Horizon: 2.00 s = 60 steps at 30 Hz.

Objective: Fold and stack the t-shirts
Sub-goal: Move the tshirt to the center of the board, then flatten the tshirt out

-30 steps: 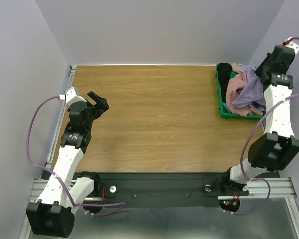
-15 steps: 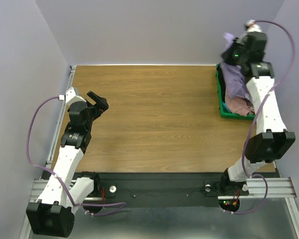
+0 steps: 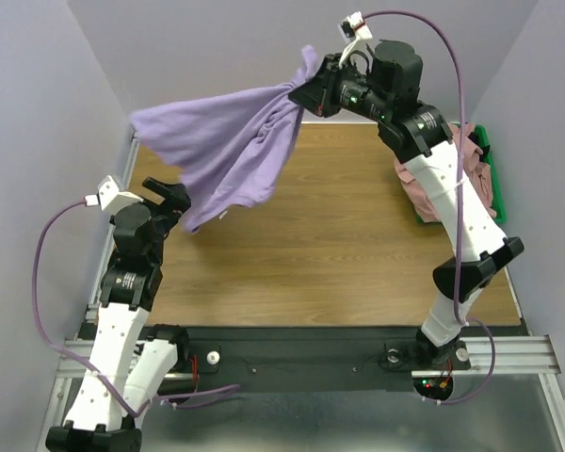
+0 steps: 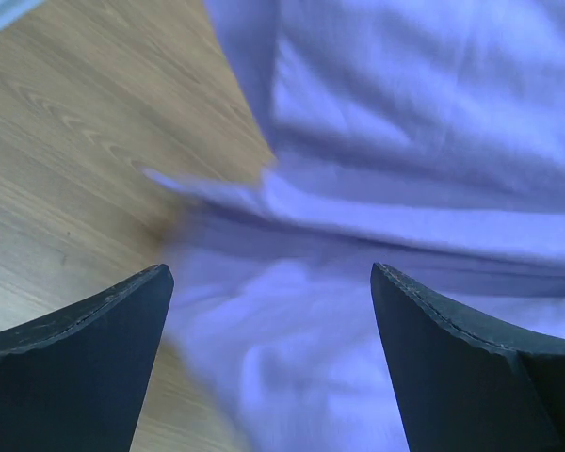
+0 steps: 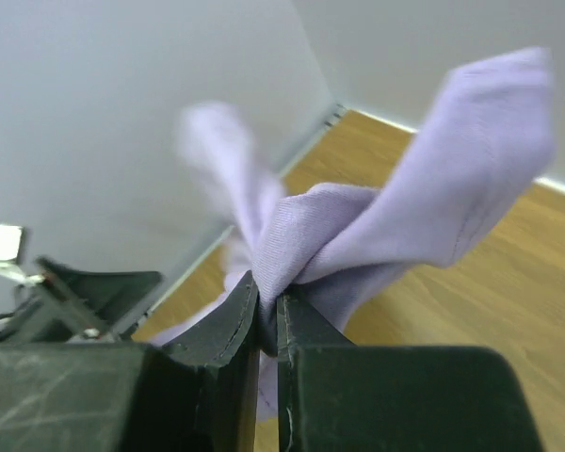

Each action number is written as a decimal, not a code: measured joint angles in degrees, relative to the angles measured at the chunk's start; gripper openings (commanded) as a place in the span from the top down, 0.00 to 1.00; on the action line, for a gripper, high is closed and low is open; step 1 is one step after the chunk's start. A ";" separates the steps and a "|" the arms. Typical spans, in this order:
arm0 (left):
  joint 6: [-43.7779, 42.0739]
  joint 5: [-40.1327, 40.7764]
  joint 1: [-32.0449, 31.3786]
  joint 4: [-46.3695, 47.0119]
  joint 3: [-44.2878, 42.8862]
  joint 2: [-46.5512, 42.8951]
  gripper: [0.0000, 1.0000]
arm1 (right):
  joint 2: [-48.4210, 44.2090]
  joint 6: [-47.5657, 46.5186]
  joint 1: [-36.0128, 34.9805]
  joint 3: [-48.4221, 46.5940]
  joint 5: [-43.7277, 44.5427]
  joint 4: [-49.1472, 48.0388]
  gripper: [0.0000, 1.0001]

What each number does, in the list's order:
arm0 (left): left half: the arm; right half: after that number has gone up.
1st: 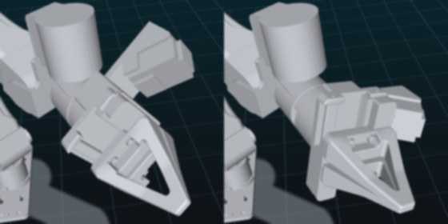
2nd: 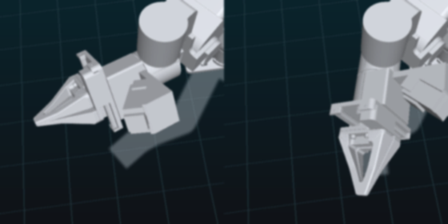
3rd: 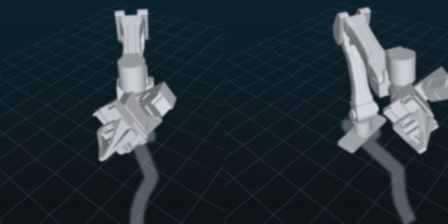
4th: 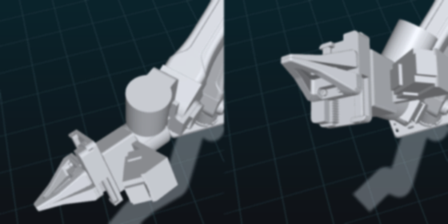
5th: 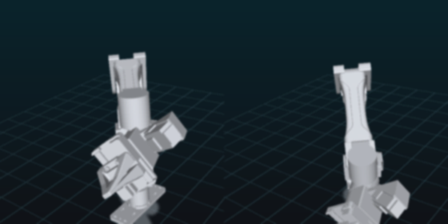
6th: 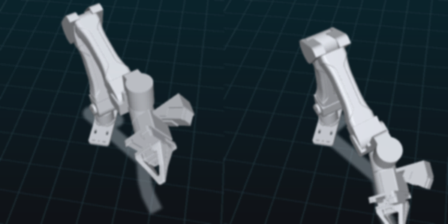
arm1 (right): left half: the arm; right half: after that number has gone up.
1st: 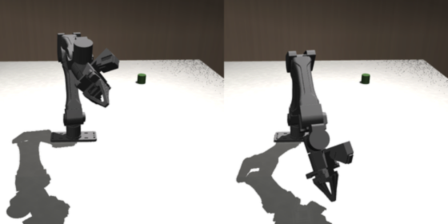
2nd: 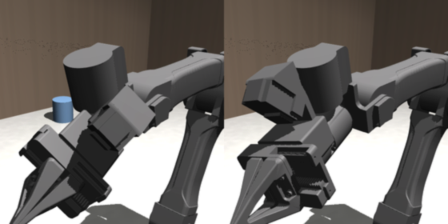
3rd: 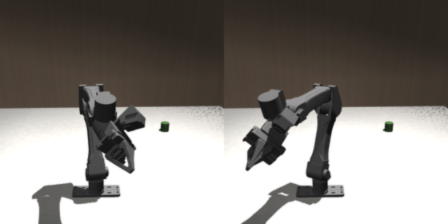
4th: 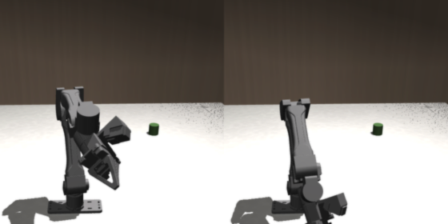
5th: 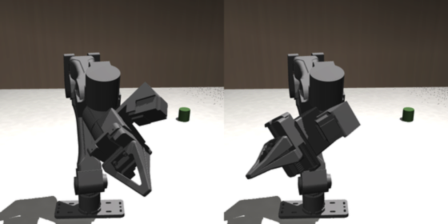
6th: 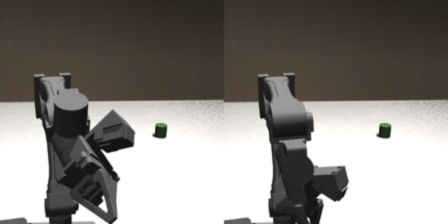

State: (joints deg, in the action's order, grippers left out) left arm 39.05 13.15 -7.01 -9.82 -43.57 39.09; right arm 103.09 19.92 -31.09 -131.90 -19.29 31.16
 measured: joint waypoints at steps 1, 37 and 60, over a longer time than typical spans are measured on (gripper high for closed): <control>0.50 0.76 0.00 -0.57 -0.11 -1.07 0.01 | -0.85 0.48 0.13 1.92 0.72 -0.74 0.97; 4.72 -8.00 0.00 3.91 11.10 20.13 0.01 | -18.36 13.73 -4.24 81.70 25.49 -8.98 0.00; 3.26 -12.90 -0.04 14.23 10.43 37.53 0.21 | 6.25 1.57 11.61 53.68 32.41 -10.60 0.00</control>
State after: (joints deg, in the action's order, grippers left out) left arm 42.30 0.25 -7.05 4.40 -33.15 76.62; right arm 109.34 21.50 -19.49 -78.22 13.13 20.56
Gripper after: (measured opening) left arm 0.789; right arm 0.998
